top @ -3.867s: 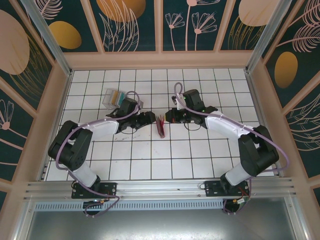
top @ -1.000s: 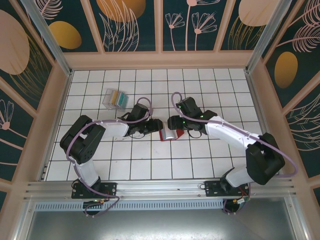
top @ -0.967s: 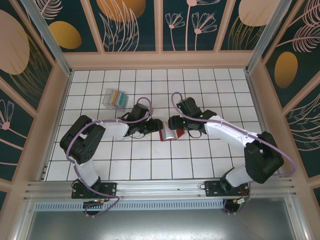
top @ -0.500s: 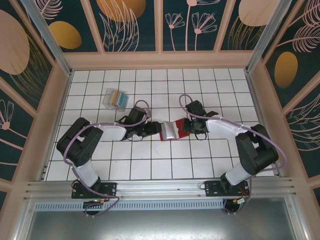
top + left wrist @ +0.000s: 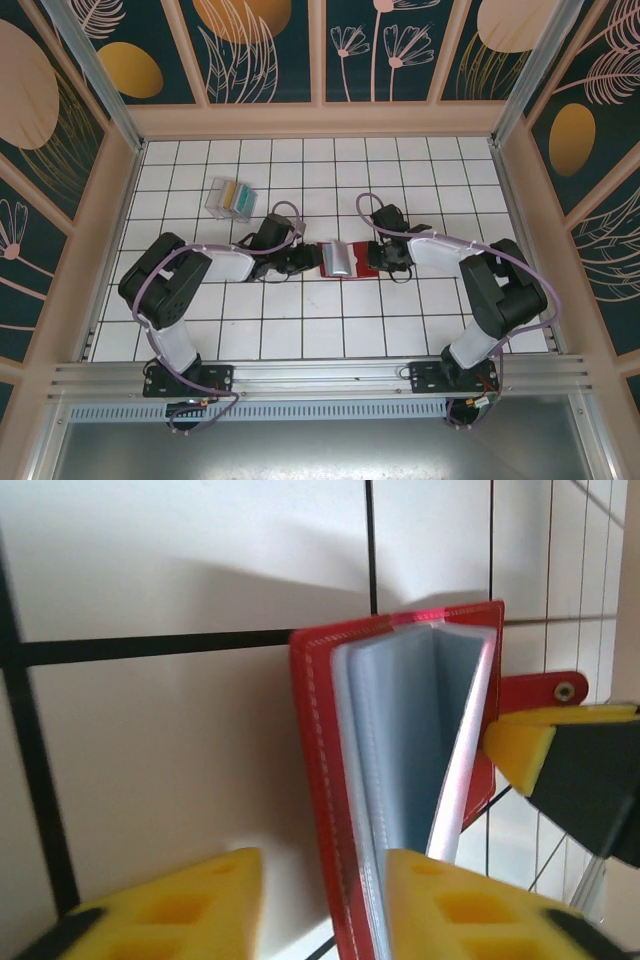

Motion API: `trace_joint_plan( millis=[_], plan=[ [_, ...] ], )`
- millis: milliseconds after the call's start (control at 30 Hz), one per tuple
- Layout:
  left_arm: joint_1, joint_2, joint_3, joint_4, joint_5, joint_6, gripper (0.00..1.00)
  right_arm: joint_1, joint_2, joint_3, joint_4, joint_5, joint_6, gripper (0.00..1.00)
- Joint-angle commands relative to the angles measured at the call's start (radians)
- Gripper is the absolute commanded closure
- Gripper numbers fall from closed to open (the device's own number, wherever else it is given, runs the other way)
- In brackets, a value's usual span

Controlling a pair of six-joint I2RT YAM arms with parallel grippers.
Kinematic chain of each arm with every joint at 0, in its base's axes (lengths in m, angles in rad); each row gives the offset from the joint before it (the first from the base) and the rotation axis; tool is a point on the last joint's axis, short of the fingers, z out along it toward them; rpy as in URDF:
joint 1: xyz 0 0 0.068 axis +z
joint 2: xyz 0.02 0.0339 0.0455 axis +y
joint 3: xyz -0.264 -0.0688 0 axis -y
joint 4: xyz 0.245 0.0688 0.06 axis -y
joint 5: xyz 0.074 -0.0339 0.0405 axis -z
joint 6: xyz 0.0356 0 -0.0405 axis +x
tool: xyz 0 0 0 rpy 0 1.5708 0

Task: Put the credit cards into the card holder
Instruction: Open the card holder at the center of the table.

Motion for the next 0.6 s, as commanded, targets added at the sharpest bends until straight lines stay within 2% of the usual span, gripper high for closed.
trace_joint_plan(
  millis=[0,67,100,267,400,467,567],
  plan=[
    [-0.004,0.025,0.058,0.015,0.037,0.011,0.82,0.002,0.030,-0.016,0.055,-0.082,0.021,0.78],
    [-0.005,0.021,0.055,0.028,0.036,0.010,0.97,0.002,0.025,-0.028,0.084,-0.108,0.020,0.78],
    [-0.004,0.023,0.055,0.036,0.041,0.011,1.00,0.001,0.024,-0.034,0.096,-0.121,0.019,0.78],
    [-0.003,0.013,0.050,0.066,0.066,0.001,1.00,0.004,0.015,-0.054,0.158,-0.198,0.015,0.78],
    [-0.003,-0.015,0.062,0.018,0.053,0.011,1.00,0.003,-0.029,-0.070,0.195,-0.224,-0.014,0.74],
    [-0.002,-0.032,0.060,-0.006,0.039,0.011,1.00,0.006,-0.115,-0.120,0.274,-0.293,-0.066,0.61],
    [-0.004,-0.028,0.092,-0.089,0.029,0.031,1.00,-0.001,-0.213,-0.165,0.291,-0.251,-0.104,0.52]
  ],
)
